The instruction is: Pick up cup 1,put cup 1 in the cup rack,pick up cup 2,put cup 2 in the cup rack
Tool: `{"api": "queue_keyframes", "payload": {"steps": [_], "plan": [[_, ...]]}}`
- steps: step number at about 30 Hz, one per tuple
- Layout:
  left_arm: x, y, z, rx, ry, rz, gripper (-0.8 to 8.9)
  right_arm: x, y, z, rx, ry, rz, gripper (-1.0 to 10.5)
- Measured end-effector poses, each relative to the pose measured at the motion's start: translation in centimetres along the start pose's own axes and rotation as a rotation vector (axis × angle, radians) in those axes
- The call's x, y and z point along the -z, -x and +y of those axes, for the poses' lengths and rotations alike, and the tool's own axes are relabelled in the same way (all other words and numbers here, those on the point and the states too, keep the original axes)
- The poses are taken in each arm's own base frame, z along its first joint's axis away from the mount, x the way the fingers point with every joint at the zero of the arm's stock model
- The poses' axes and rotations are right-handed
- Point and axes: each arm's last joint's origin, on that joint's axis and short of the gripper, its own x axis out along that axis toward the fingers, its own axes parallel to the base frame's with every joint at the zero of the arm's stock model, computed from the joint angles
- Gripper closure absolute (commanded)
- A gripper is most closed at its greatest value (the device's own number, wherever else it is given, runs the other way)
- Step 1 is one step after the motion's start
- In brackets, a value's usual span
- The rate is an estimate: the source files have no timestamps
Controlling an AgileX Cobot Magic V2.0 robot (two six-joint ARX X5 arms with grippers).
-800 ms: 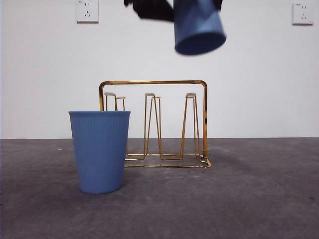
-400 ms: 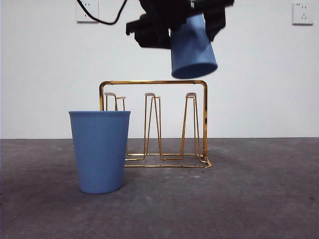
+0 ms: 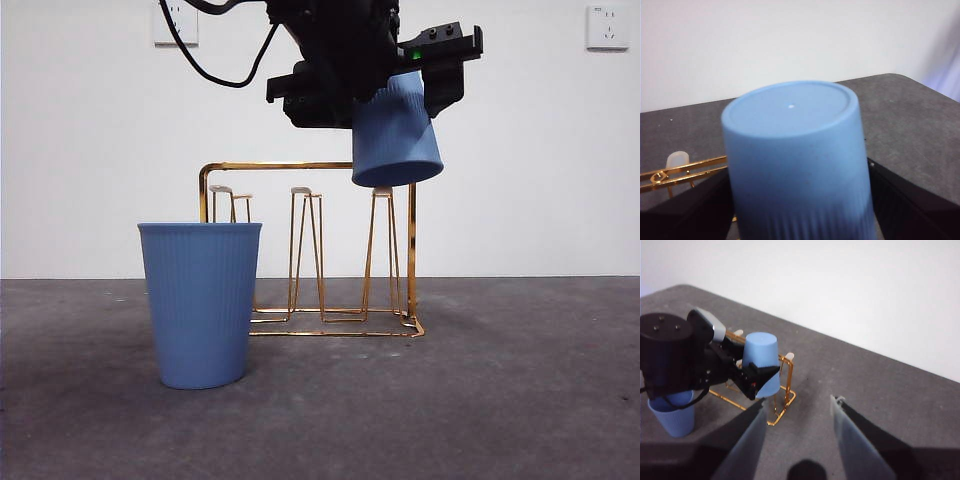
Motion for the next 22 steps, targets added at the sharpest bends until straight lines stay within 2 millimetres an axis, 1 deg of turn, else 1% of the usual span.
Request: {"api": "queue_keyframes", "payload": {"steps": [9, 12, 17, 22], "plan": [[-0.3, -0.5, 0.4, -0.016, -0.005, -0.059, 8.20, 0.1, 0.0, 0.0, -0.002, 0.003, 0.014, 7.3], [-0.3, -0.5, 0.4, -0.017, -0.011, -0.056, 8.20, 0.2, 0.0, 0.0, -0.002, 0.004, 0.015, 7.3], [-0.3, -0.8, 1.0, -0.029, -0.020, -0.046, 8.20, 0.1, 0.0, 0.0, -0.002, 0.004, 0.015, 7.3], [0.3, -1.4, 1.4, -0.031, -0.030, -0.024, 8.20, 0.1, 0.0, 0.0, -0.002, 0.004, 0.015, 7.3]]}}
